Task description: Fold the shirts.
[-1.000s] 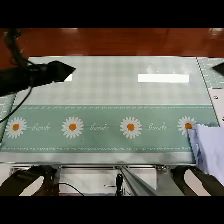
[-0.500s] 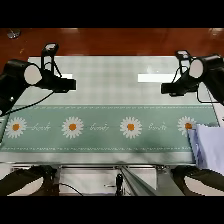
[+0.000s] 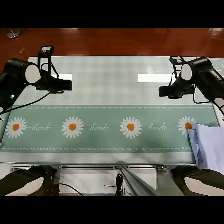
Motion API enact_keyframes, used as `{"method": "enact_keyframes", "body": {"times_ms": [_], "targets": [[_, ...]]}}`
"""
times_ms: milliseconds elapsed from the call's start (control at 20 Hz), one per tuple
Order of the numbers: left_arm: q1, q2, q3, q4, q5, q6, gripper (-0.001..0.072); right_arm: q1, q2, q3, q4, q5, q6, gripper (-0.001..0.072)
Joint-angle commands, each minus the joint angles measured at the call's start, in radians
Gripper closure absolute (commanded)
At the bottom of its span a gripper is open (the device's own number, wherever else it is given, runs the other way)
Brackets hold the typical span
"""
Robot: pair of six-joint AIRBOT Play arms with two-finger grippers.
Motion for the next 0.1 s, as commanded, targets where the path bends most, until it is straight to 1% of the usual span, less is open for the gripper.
{"method": "enact_keyframes", "body": {"times_ms": [0, 50], "targets": [[0.001, -0.001, 0.001, 0.004, -0.002, -0.002, 0.0685, 0.001, -0.002, 0.000, -0.003, 0.001, 0.002, 0.0690], [0.001, -0.001, 0.001, 0.004, -0.002, -0.002, 0.0685, 0.001, -0.002, 0.000, -0.003, 0.001, 0.002, 0.0690]]}}
